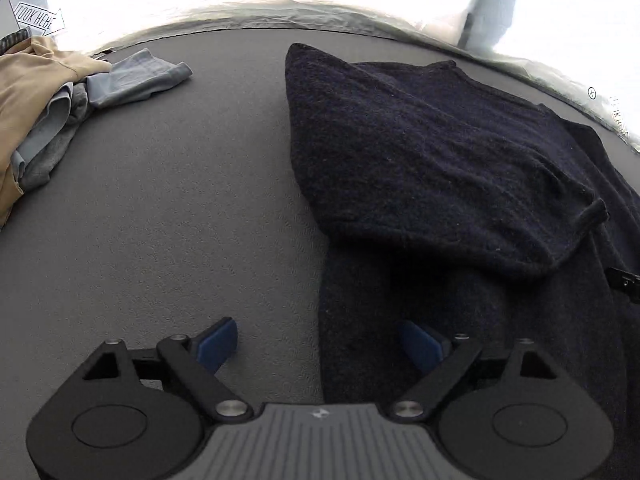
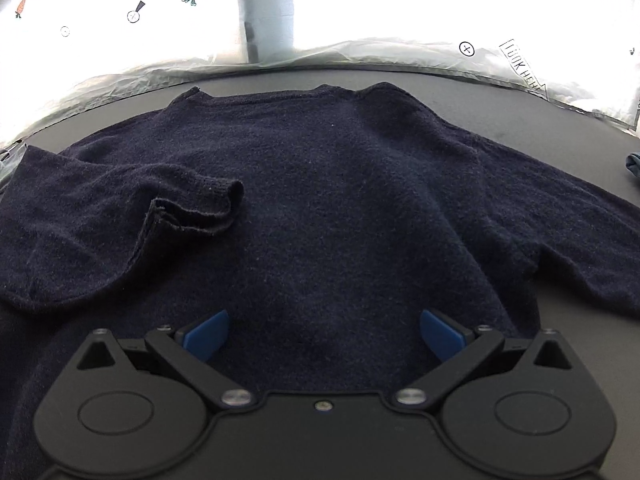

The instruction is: Fold clothes

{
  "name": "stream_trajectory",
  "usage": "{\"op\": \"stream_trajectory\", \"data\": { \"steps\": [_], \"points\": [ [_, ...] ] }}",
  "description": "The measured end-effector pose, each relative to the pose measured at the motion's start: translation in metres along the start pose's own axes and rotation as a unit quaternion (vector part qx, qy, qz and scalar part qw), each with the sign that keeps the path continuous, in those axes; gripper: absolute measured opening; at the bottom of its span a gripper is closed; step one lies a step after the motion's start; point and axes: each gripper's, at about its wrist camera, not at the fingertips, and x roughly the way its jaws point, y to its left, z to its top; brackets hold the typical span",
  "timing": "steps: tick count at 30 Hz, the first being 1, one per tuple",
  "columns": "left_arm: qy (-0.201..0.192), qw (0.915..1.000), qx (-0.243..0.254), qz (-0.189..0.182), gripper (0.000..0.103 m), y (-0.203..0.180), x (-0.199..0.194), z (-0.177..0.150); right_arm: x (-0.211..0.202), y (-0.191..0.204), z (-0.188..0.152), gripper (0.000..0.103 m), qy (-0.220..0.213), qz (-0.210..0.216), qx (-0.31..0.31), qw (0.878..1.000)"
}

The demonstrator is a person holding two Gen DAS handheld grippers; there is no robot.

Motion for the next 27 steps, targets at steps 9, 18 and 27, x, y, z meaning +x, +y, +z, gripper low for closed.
{"op": "stream_trajectory", "data": {
  "steps": [9,18,27],
  "points": [
    [0.004,0.9998,0.02,-0.003,0.103,-0.005,0.007,0.003,-0.02,0.059,-0.005,0.056,-0.056,-0.022,-0.236,0.97],
    [0.002,0.9997,0.023,-0.002,0.103,-0.005,0.006,0.002,-0.01,0.112,-0.004,0.05,-0.091,-0.054,-0.461,0.881],
    [-0.005,0.9998,0.02,0.0,0.103,-0.005,0.009,-0.002,0.006,0.13,-0.017,0.039,-0.093,-0.055,-0.611,0.785]
  ]
}}
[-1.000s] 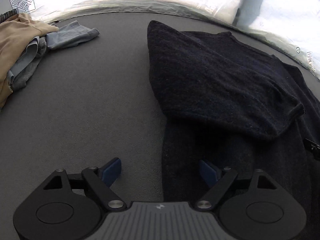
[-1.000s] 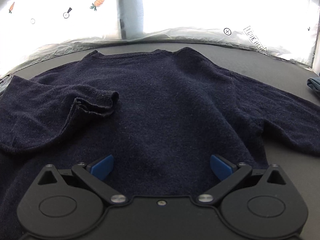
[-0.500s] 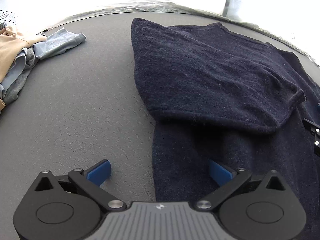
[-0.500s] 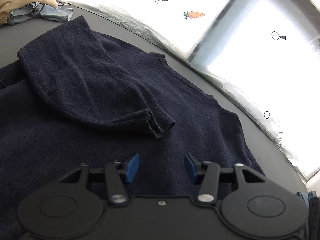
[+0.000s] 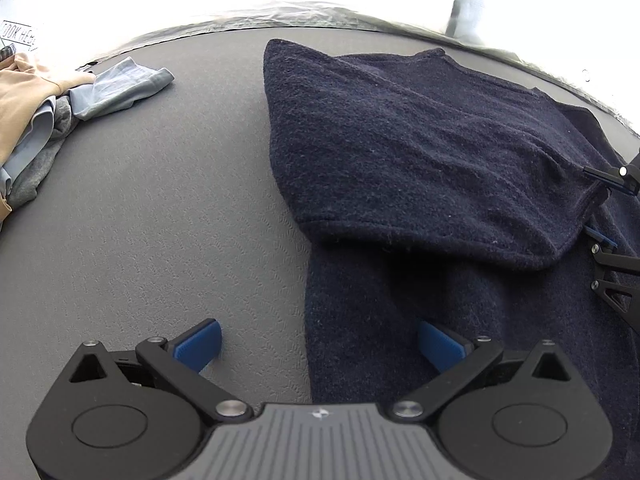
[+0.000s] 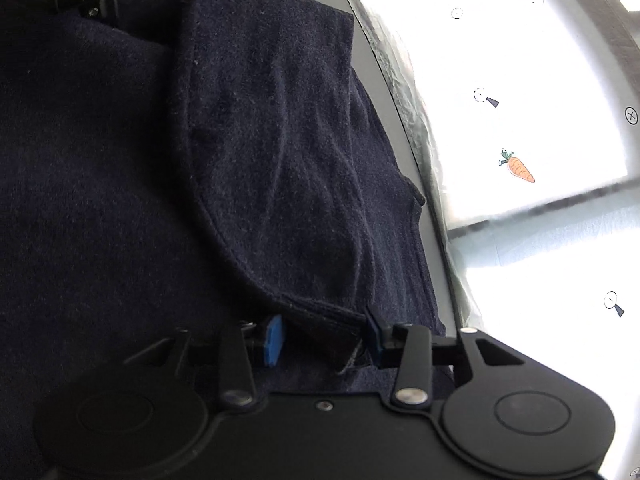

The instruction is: Fold clothes

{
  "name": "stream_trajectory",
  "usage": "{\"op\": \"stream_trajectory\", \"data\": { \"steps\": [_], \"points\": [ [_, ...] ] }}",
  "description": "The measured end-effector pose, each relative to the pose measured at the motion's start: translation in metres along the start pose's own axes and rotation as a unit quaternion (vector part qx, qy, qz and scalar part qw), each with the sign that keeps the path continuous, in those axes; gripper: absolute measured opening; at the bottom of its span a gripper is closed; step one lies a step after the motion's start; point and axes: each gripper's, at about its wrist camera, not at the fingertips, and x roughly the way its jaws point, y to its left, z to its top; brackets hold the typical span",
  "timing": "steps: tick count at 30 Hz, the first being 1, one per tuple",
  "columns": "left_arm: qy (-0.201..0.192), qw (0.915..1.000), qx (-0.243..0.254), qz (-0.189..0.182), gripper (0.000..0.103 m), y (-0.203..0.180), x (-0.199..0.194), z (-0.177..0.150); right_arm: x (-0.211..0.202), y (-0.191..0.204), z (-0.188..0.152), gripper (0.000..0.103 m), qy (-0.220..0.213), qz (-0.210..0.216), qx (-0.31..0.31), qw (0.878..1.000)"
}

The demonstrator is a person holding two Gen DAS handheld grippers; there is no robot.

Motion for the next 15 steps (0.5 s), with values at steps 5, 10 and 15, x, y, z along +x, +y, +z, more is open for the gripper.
{"op": "stream_trajectory", "data": {
  "steps": [5,10,15],
  "points": [
    [0.001,0.9999,-0.012,0.008,0.103,-0.001,0.0,0.0,-0.006,-0.011,-0.008,0.012,0.017,0.03,0.062,0.997],
    [0.019,0.9976,-0.063,0.021,0.103,-0.001,-0.011,-0.007,-0.025,-0.034,-0.03,0.012,0.014,0.029,0.183,0.983],
    [0.013,0.9893,-0.144,0.02,0.1,-0.002,-0.04,-0.045,-0.031,-0.06,-0.056,0.012,-0.001,0.023,0.215,0.976]
  ]
}}
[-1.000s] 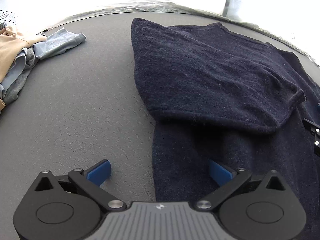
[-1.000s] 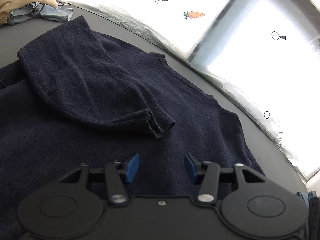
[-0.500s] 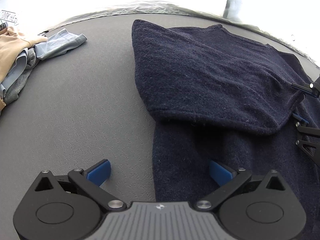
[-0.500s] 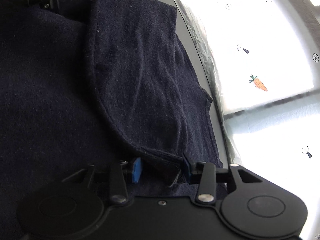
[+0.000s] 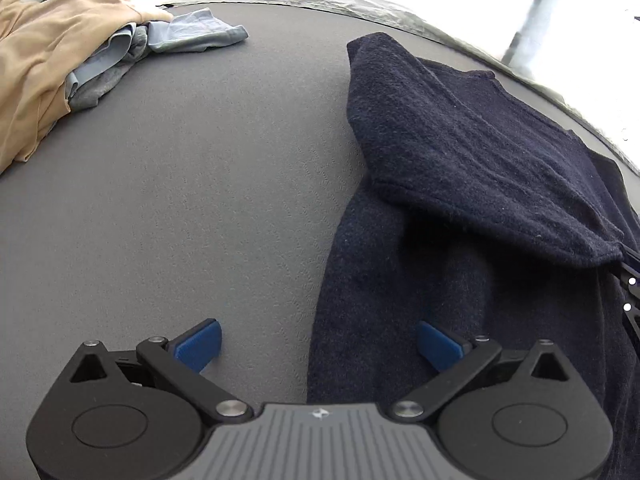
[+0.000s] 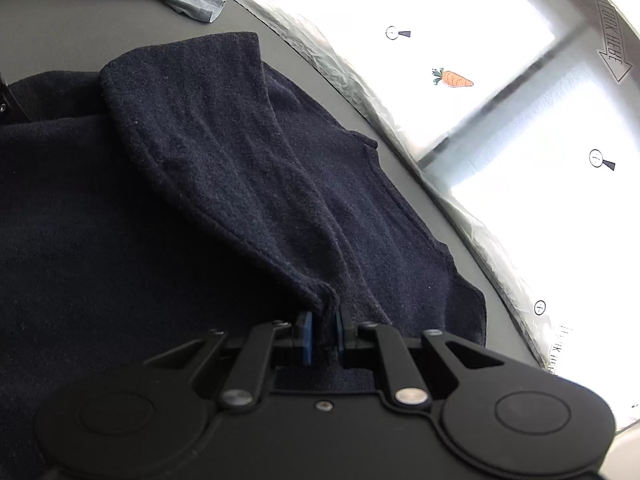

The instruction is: Fold clothes

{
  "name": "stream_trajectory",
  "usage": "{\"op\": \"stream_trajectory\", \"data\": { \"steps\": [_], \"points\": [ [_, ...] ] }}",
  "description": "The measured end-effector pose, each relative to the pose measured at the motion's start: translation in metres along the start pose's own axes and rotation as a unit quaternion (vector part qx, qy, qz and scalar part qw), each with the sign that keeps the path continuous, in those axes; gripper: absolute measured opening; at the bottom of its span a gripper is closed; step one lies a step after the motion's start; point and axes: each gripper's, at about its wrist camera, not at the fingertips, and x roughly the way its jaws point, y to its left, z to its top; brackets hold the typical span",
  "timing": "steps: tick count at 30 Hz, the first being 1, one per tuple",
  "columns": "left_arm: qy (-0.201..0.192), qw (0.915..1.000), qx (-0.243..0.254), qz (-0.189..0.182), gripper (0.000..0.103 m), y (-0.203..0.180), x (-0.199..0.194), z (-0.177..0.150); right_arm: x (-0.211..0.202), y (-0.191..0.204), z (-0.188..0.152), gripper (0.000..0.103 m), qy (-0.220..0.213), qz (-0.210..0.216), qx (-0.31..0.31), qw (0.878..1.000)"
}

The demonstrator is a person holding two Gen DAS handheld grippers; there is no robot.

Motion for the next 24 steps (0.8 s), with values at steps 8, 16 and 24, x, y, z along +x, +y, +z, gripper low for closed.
{"op": "stream_trajectory", "data": {
  "steps": [8,16,24],
  "points": [
    [-0.031,0.9989,-0.03,-0.021,0.009,-0.016,-0.029,-0.04,-0.002,-0.056,-0.019,0.011,-0.019,-0.013,0.043,0.999],
    [-0.084,0.9907,0.081,-0.07,0.009,-0.092,-0.096,-0.043,-0.027,-0.15,-0.05,0.01,-0.043,-0.137,0.084,0.986],
    [-0.001,0.9826,0.179,-0.05,0.044,-0.154,-0.07,-0.081,-0.031,-0.218,-0.152,0.028,0.11,-0.182,0.17,0.962]
  ]
}}
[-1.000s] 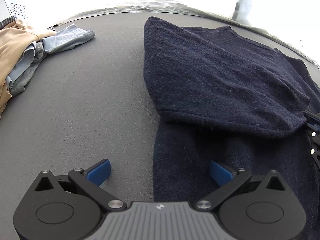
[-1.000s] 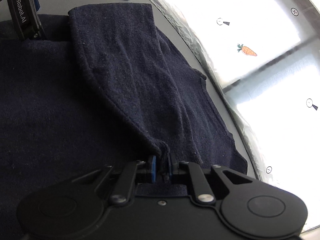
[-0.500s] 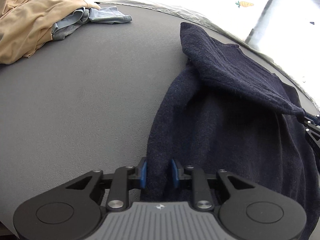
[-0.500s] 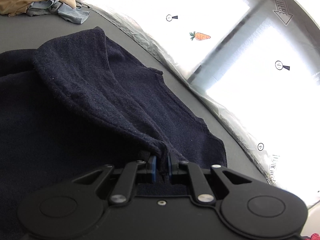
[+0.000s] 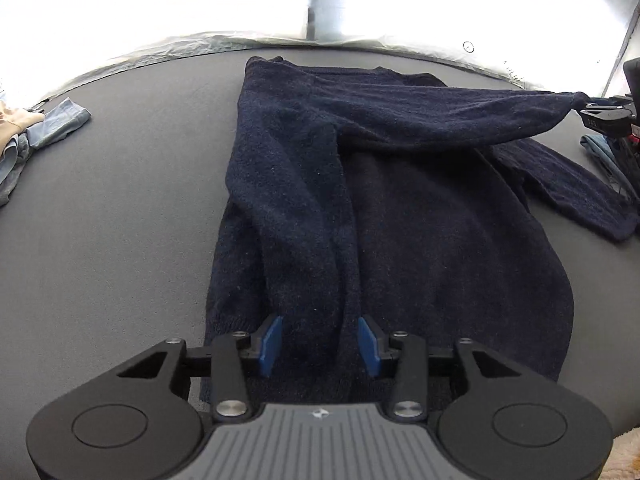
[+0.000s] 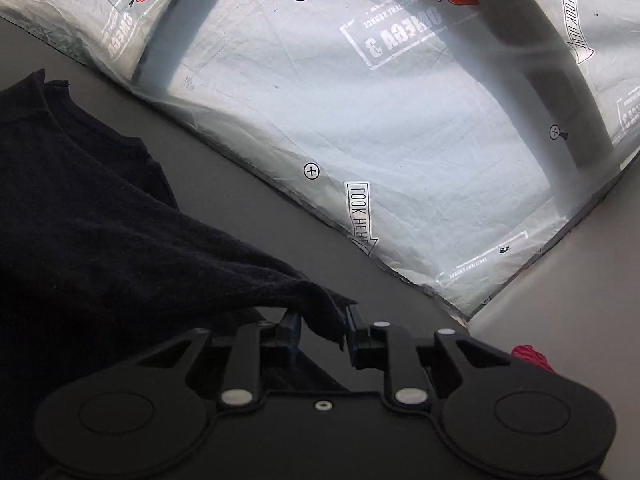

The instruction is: Fold clothes

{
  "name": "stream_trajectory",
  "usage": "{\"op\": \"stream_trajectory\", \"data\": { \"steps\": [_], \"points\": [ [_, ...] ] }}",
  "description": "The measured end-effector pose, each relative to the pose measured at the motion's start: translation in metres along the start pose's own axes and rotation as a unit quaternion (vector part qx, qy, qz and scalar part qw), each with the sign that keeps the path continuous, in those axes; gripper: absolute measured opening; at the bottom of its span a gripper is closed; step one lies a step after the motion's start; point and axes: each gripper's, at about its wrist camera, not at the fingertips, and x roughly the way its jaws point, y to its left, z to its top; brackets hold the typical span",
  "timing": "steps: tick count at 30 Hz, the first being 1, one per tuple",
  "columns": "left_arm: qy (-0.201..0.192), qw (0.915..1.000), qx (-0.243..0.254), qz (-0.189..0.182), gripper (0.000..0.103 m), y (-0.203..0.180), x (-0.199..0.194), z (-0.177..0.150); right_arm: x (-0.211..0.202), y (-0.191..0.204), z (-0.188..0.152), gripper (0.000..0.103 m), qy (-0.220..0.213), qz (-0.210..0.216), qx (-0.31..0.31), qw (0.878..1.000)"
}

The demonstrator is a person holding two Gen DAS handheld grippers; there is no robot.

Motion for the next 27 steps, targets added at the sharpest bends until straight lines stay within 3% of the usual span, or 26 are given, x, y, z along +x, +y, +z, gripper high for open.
{"op": "stream_trajectory", "data": {
  "steps": [2,3,5,8,11,17,19,21,24,27],
  "points": [
    [0.0,0.9998,-0.018,-0.003,0.051,0.007,-0.002,-0.01,-0.001,0.007,-0.025,0.032,0.024,0.017,0.013,0.999],
    [-0.006,0.9994,-0.033,-0.002,0.059,0.013,-0.006,-0.014,-0.007,0.012,-0.042,0.034,0.032,0.03,0.037,0.998],
    [-0.027,0.9973,-0.068,0.003,0.063,0.03,-0.016,-0.019,-0.02,0.013,-0.063,0.036,0.052,0.076,0.102,0.991],
    [-0.052,0.9919,-0.116,0.007,0.063,0.058,-0.025,-0.023,-0.047,0.042,-0.099,0.038,0.077,0.122,0.177,0.974],
    [-0.044,0.9888,-0.141,-0.018,0.063,0.083,-0.018,-0.024,-0.071,0.059,-0.116,0.039,0.087,0.166,0.219,0.957],
    [-0.025,0.9813,-0.181,-0.06,0.061,0.102,0.011,-0.032,-0.092,0.079,-0.129,0.044,0.109,0.203,0.247,0.941],
    [-0.027,0.9764,-0.198,-0.083,0.057,0.106,0.018,-0.034,-0.099,0.081,-0.134,0.044,0.115,0.201,0.264,0.936],
    [-0.023,0.9716,-0.209,-0.109,0.01,0.108,0.022,-0.035,-0.102,0.083,-0.139,0.044,0.121,0.199,0.277,0.932],
    [-0.013,0.9617,-0.228,-0.151,0.008,0.114,0.015,-0.036,-0.105,0.085,-0.143,0.044,0.129,0.189,0.281,0.932],
    [0.008,0.966,-0.214,-0.146,0.009,0.115,0.008,-0.04,-0.109,0.087,-0.144,0.044,0.133,0.182,0.286,0.931]
  ]
}}
